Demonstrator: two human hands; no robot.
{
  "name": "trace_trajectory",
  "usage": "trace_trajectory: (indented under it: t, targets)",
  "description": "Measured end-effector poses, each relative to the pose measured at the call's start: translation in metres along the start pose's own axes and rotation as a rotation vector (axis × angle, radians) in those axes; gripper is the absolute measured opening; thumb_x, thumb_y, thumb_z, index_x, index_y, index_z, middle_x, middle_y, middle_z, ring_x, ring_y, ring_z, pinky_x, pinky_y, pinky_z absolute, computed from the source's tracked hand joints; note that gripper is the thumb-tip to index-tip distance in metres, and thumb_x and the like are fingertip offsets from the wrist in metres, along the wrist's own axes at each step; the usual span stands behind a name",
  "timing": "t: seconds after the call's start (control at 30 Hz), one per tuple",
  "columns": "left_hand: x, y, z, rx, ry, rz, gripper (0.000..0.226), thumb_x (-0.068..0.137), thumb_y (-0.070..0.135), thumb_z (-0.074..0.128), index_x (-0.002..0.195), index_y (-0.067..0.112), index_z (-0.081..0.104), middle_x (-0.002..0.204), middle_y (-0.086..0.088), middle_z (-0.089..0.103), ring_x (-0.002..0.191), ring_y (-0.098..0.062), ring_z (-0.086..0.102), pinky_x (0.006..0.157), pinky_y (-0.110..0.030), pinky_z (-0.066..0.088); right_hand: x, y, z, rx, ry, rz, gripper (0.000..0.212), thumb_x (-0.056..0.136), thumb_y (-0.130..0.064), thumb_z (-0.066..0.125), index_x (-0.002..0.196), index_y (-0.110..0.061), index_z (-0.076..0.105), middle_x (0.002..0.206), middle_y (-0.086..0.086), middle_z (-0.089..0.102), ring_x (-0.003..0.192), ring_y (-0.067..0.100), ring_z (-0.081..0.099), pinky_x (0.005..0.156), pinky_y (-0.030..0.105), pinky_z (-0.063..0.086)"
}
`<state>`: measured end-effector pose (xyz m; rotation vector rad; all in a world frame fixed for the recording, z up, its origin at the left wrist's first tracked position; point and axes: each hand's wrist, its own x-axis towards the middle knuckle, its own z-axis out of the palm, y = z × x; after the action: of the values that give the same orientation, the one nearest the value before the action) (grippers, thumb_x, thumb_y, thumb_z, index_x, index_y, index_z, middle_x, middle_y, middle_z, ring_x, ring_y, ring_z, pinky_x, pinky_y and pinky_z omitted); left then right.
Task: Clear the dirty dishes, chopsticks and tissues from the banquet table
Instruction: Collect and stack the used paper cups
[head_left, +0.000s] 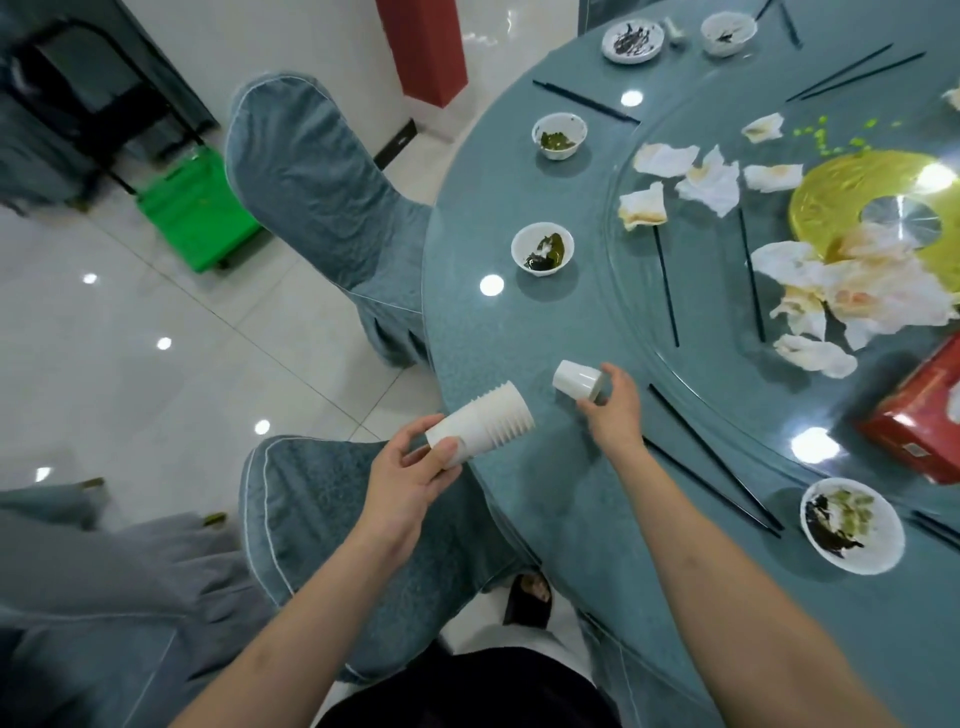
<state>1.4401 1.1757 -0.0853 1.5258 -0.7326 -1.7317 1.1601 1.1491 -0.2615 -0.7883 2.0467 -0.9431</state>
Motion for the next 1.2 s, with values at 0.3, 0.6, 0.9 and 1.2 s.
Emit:
trace_trajectory:
  t: [0.3,0.6,0.9,1.2]
  targets:
    - [-0.003,0.000,-0.013,-0.019,0.010,-0.001,0.032,0.091,0.008,0.073,0.122,0.016,0.067,0.120,-0.013,0.071,0.114,-0.028,0.070,0.098,-0.038,0.055,-0.021,-0.014,-0.003,0.169,0.039,0.072,0.065,0.075,-0.031,0.082,0.133,-0.026,0.054,0.128,0.000,0.059,0.106,0.021,0.063,0.090,0.036,0.053]
    - [-0.012,0.008,-0.051,-0.033,-0.053,0.034,0.030,0.093,0.008,0.071,0.122,0.015,0.065,0.124,-0.016,0.068,0.117,-0.029,0.068,0.102,-0.041,0.054,-0.090,-0.066,-0.001,0.777,-0.179,0.075,0.051,0.074,-0.027,0.080,0.121,-0.015,0.063,0.117,0.011,0.068,0.086,0.017,0.066,0.076,0.032,0.051]
    - [-0.023,0.027,-0.148,-0.050,-0.174,0.051,0.032,0.092,0.007,0.072,0.122,0.013,0.066,0.123,-0.016,0.070,0.114,-0.029,0.070,0.096,-0.037,0.056,-0.199,-0.128,0.054,0.740,-0.272,-0.041,0.040,0.080,-0.021,0.071,0.120,-0.018,0.070,0.107,-0.005,0.075,0.094,0.016,0.060,0.071,0.026,0.043]
    - [-0.030,0.050,-0.260,0.012,-0.249,0.113,0.029,0.090,0.008,0.074,0.117,0.018,0.070,0.108,-0.004,0.078,0.109,-0.026,0.072,0.090,-0.036,0.058,-0.282,-0.174,0.145,0.600,-0.309,-0.133,0.047,0.080,-0.032,0.073,0.124,-0.018,0.071,0.110,-0.001,0.073,0.095,0.011,0.061,0.075,0.025,0.045]
